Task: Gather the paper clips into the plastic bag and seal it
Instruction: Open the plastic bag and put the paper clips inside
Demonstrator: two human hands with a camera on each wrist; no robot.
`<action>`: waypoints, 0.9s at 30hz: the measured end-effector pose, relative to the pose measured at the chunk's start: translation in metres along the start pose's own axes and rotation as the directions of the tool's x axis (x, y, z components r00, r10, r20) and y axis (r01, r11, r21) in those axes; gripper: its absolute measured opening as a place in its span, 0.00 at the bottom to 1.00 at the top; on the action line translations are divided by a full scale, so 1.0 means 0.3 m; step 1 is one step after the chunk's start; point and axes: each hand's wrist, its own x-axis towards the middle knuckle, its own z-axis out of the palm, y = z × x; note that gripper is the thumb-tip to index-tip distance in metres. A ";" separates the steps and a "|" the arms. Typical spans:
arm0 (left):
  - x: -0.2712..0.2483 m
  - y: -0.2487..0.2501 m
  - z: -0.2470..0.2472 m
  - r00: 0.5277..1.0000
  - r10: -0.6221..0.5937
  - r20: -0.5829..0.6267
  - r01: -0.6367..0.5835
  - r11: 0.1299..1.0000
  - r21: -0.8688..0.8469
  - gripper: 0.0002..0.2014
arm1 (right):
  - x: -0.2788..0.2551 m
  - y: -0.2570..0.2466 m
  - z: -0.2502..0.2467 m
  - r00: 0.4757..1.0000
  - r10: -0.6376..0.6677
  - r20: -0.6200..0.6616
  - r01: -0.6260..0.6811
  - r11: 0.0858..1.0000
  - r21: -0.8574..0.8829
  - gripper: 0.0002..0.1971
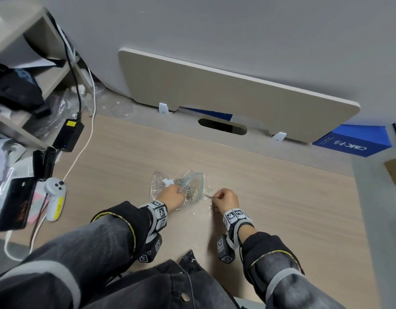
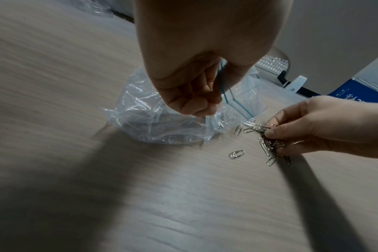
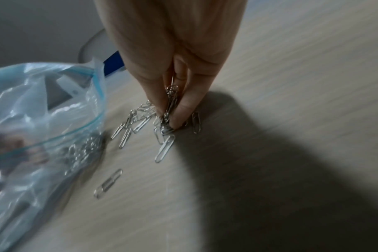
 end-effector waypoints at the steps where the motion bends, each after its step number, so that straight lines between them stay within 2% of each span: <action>1: 0.000 0.000 0.001 1.000 -0.001 -0.001 0.001 1.000 -0.002 0.12 | 0.001 0.006 -0.006 1.000 0.024 0.002 -0.025 0.998 0.059 0.07; 6: 0.005 0.001 0.004 1.000 -0.007 0.006 0.007 1.000 -0.016 0.12 | -0.019 -0.008 -0.073 0.992 0.109 0.063 -0.122 0.958 0.261 0.09; 14: -0.005 0.046 0.011 1.000 -0.013 0.008 0.013 0.999 -0.052 0.06 | -0.026 -0.177 -0.107 0.992 -0.079 0.101 0.028 0.905 0.425 0.11; 16: -0.010 0.058 0.010 1.000 -0.009 0.013 0.010 0.998 -0.060 0.05 | -0.026 -0.225 -0.077 0.992 -0.110 0.066 0.078 0.923 0.377 0.12; 19: -0.014 0.069 0.003 1.000 -0.004 0.018 0.006 0.996 -0.086 0.05 | -0.022 -0.270 -0.029 0.975 -0.223 0.014 0.220 0.968 0.117 0.10; 21: -0.017 0.068 -0.002 1.000 -0.005 0.023 0.007 0.995 -0.101 0.07 | -0.035 -0.294 -0.017 0.952 -0.291 0.095 0.299 0.952 -0.074 0.03; 22: -0.018 0.067 -0.005 1.000 -0.008 0.026 0.011 0.994 -0.106 0.08 | -0.039 -0.302 -0.017 0.940 -0.308 0.147 0.326 0.937 -0.123 0.02; 24: -0.024 0.066 -0.012 1.000 -0.012 0.025 0.014 0.994 -0.110 0.08 | -0.045 -0.313 -0.034 0.926 -0.306 0.221 0.340 0.930 -0.137 0.09; 27: -0.028 0.058 -0.019 1.000 -0.021 0.021 0.023 0.995 -0.100 0.08 | -0.030 -0.304 -0.069 0.935 -0.290 0.204 0.305 0.951 -0.047 0.14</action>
